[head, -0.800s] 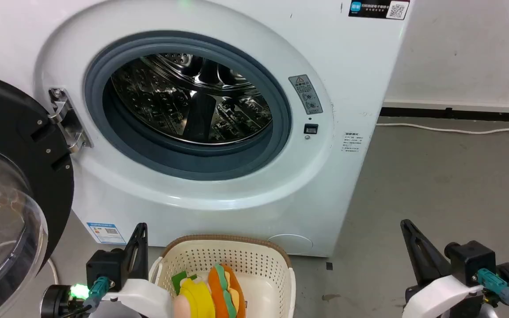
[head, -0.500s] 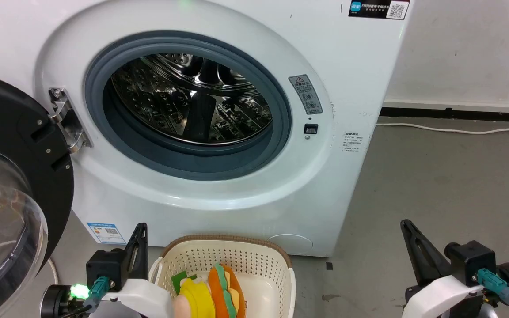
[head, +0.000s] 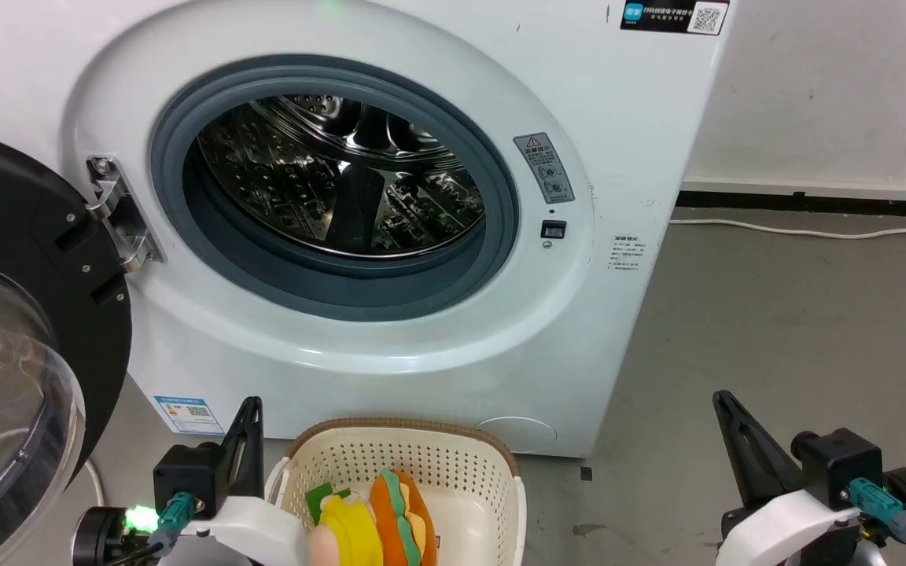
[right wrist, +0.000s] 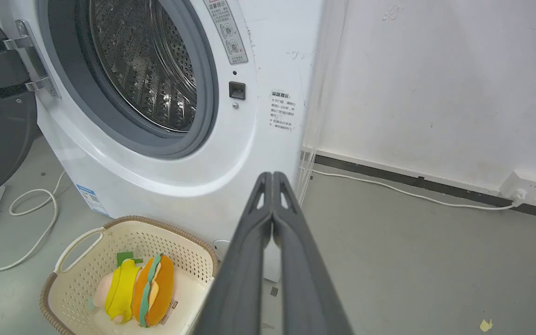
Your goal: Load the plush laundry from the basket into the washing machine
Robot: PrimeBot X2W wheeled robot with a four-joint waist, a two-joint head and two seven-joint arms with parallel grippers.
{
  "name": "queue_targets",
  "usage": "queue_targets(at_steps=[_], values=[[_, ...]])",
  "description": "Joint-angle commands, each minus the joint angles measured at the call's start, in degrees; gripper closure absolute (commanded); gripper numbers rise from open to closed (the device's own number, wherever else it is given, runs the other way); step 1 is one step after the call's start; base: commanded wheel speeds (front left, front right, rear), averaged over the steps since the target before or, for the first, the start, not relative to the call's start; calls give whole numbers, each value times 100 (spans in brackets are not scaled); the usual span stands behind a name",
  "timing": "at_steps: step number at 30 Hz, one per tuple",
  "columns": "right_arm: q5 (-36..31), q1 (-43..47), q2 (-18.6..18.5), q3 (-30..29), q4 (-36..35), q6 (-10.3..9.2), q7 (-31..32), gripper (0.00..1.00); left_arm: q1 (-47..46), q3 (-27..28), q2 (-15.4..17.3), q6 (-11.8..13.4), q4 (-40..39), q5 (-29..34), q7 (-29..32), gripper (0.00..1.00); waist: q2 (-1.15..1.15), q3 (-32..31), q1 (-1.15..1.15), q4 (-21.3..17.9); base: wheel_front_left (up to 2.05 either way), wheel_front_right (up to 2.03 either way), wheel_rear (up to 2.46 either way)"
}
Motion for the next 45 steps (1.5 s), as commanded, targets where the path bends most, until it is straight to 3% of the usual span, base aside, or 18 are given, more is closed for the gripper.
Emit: queue_targets(at_steps=[1,17,18,19,20,21,45], values=[[-43,-67,-4,-4,13,-5,8,100,-89,2,12,16,-23,10,1,100,0,0,0,0,0,0,0],[-43,-67,-4,-4,13,-5,8,100,-89,2,12,16,-23,10,1,100,0,0,0,0,0,0,0],[5,1,0,-1,-1,0,-2,0,1,-3,0,0,1,0,-2,0,0,0,0,0,0,0,0],[7,2,0,-1,-1,0,-2,0,3,-5,-1,1,3,-1,-3,0,0,0,0,0,0,0,0],[7,2,0,0,-1,0,-2,100,3,-5,-1,1,3,0,-2,100,0,0,0,0,0,0,0],[8,2,0,0,-2,0,-3,0,3,-6,-1,1,3,-1,-3,0,0,0,0,0,0,0,0],[282,-186,-1,-186,-65,-1,-285,0,-389,-379,42,123,502,-60,-269,0,0,616,0,-364,0,0,0]])
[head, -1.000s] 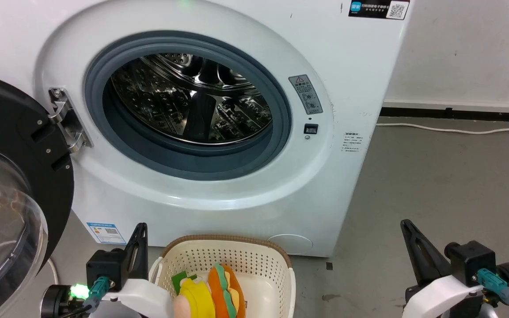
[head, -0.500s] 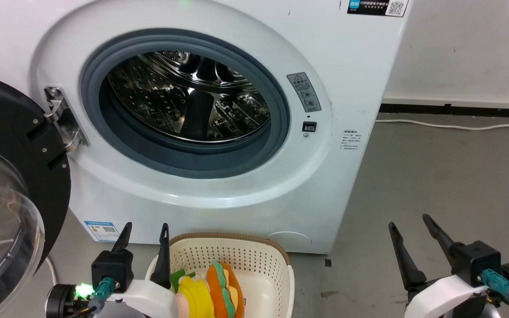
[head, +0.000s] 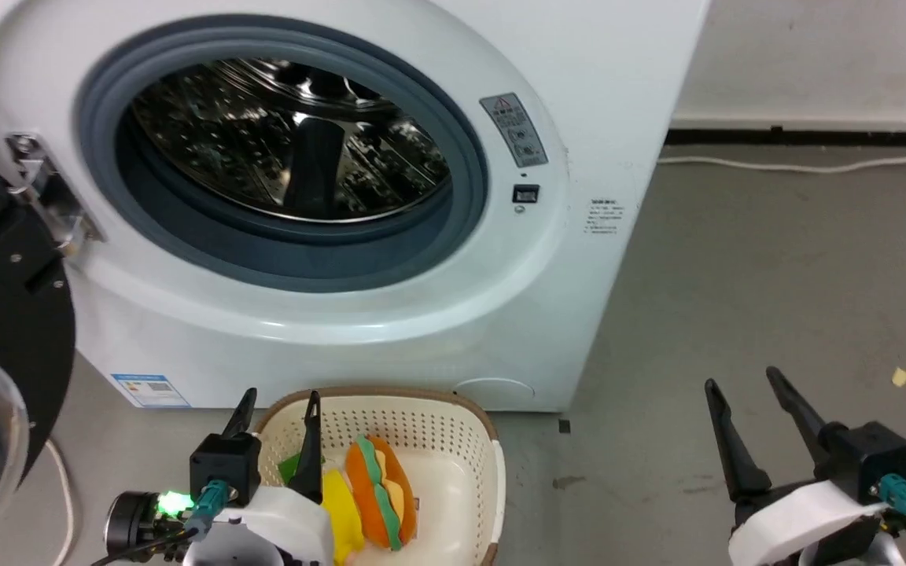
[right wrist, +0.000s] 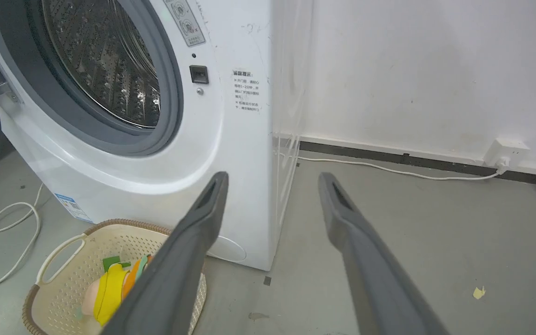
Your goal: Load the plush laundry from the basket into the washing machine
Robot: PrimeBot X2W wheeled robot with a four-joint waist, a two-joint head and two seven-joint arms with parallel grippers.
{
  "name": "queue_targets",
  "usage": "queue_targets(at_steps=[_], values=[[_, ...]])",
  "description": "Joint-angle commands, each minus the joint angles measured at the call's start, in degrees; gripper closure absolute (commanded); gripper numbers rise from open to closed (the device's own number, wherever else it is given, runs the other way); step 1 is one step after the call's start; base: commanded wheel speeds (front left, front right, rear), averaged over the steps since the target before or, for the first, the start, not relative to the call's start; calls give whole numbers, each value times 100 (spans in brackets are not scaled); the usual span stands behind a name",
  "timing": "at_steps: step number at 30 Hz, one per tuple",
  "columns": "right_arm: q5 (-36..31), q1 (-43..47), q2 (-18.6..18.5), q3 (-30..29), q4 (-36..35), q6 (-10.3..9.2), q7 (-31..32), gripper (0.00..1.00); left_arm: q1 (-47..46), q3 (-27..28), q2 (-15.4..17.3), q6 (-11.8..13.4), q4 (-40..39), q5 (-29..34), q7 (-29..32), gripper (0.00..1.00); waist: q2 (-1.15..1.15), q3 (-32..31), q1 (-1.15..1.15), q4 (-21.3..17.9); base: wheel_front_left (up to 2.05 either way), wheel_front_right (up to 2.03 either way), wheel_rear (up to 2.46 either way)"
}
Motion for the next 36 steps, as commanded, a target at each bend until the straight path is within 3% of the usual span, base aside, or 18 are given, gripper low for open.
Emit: queue_targets(at_steps=[1,24,36], values=[[73,-156,-1,-25,-27,-1,-78,0,-161,-57,44,20,132,-54,-53,0,0,137,0,-117,0,0,0],[700,-483,-1,104,-56,-2,-341,0,-1083,-343,456,-94,1552,-184,502,0,0,1203,0,-859,0,0,0],[1059,-585,-2,126,-119,-3,-495,0,-1768,-531,683,-80,2546,-292,1171,0,0,1860,0,-1134,0,0,0]])
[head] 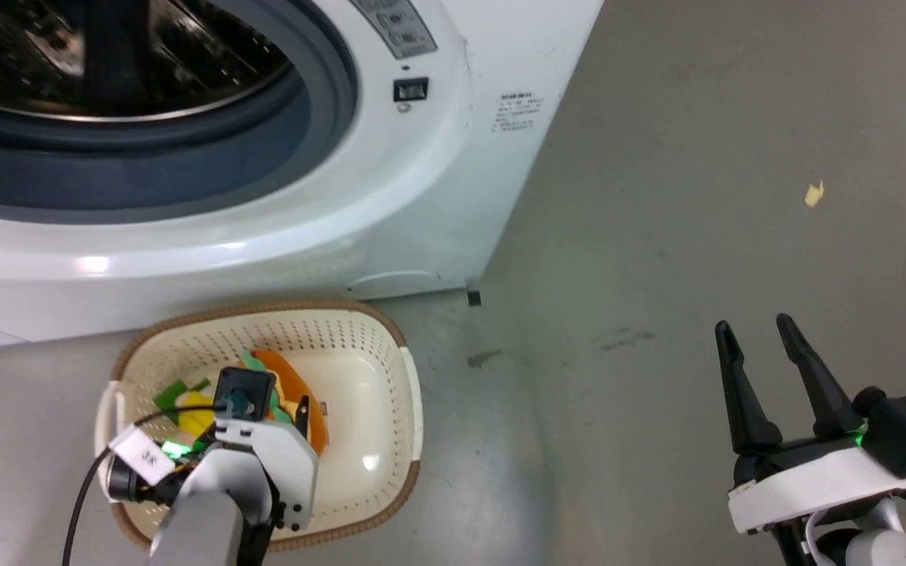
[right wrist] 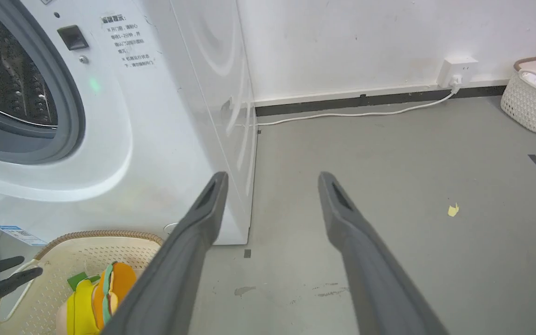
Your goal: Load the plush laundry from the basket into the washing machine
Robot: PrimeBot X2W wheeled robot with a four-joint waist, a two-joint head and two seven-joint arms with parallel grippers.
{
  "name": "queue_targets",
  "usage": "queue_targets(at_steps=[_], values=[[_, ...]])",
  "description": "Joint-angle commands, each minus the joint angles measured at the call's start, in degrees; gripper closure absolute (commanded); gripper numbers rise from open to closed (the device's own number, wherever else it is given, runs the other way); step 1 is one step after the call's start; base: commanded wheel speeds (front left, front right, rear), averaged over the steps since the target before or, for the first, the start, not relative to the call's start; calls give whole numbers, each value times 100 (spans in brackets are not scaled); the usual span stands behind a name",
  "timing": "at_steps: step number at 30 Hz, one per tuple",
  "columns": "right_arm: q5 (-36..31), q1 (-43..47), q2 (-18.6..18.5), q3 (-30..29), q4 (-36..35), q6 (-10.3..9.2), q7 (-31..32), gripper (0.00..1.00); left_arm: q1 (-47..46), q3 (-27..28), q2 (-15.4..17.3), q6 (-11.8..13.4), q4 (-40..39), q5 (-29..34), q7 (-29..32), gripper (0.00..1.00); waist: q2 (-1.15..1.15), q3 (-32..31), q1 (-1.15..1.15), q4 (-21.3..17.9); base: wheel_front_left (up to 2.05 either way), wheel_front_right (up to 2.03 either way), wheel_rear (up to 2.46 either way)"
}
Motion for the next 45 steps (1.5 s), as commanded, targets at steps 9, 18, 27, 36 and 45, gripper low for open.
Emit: queue_targets(at_steps=[9,18,27,36,45], values=[[307,-237,-2,-10,-62,-3,-156,0,-674,-179,199,11,642,-98,529,0,0,561,-1,-224,1,1,1],[510,-333,-2,31,-202,-3,-263,0,-1255,-351,413,107,1158,-135,977,0,0,1039,-1,-376,8,8,8],[629,-366,-2,68,-377,-4,-370,0,-1757,-412,749,160,1669,-291,1321,0,0,1543,-1,-490,13,13,13],[820,-459,-3,119,-497,-4,-478,0,-2211,-530,1011,248,2071,-411,1472,0,0,2029,-1,-635,3,3,3],[995,-615,-3,150,-527,-4,-585,0,-2558,-651,1180,377,2495,-554,1492,58,0,2443,-1,-813,0,0,0]])
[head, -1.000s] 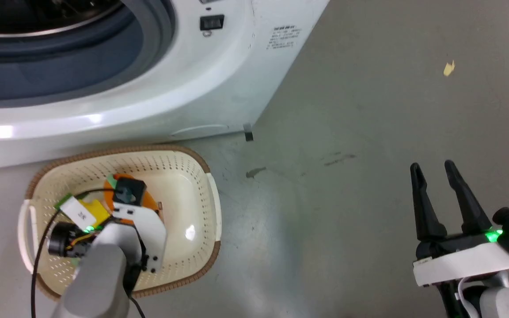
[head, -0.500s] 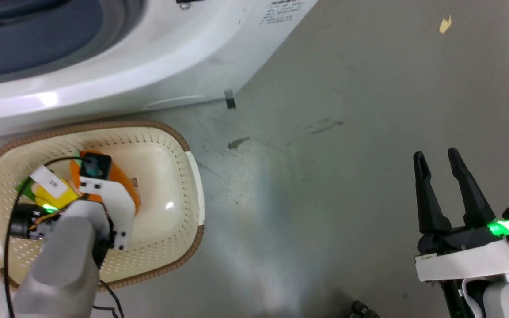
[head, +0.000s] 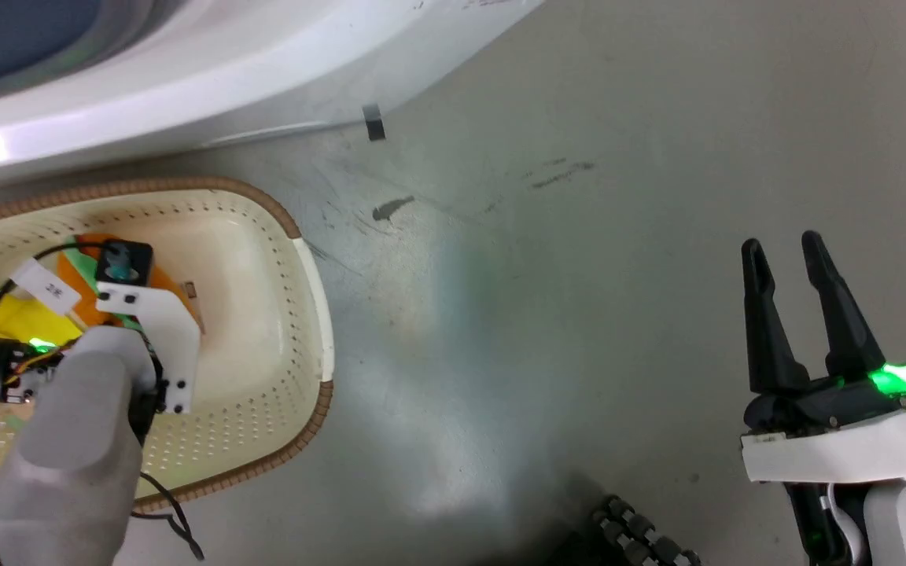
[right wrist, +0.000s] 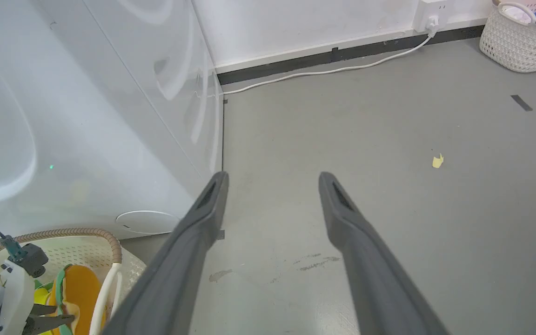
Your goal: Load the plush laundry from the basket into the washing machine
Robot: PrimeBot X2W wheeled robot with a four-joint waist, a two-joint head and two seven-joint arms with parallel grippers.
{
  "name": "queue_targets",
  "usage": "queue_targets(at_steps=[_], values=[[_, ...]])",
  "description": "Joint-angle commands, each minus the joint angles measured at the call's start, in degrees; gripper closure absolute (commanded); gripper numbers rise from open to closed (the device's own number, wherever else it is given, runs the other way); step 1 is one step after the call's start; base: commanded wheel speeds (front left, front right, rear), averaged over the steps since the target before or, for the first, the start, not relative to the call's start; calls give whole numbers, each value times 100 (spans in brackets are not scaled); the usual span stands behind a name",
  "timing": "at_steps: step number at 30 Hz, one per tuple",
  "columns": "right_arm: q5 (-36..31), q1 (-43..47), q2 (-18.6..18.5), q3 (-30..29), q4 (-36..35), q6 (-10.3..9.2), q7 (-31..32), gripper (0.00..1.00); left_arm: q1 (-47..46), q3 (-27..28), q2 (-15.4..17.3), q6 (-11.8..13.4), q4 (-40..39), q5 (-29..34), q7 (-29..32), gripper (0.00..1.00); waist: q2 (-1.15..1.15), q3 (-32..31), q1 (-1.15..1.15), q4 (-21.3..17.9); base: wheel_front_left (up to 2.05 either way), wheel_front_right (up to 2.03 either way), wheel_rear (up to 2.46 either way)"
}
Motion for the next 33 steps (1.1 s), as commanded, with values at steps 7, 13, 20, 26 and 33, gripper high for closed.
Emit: queue_targets(at_steps=[7,13,20,26,33], values=[[155,-220,-3,18,-79,-5,-131,0,-346,-112,127,80,446,-183,65,100,0,330,0,-179,0,0,0],[240,-381,-3,39,-79,-5,-203,0,-442,-101,261,164,774,-386,-72,100,0,432,0,-377,0,0,0],[241,-671,-4,147,-5,-5,-286,0,-278,75,351,271,1137,-796,-582,100,0,146,0,-597,0,0,0],[-367,-377,-4,-230,58,-5,-301,0,204,103,-186,53,1354,-1082,-1386,100,0,-1087,0,32,0,0,0],[-905,162,-4,-430,90,-5,-301,0,680,-201,-595,-360,1397,-974,-2433,100,0,-2220,0,653,0,0,0]])
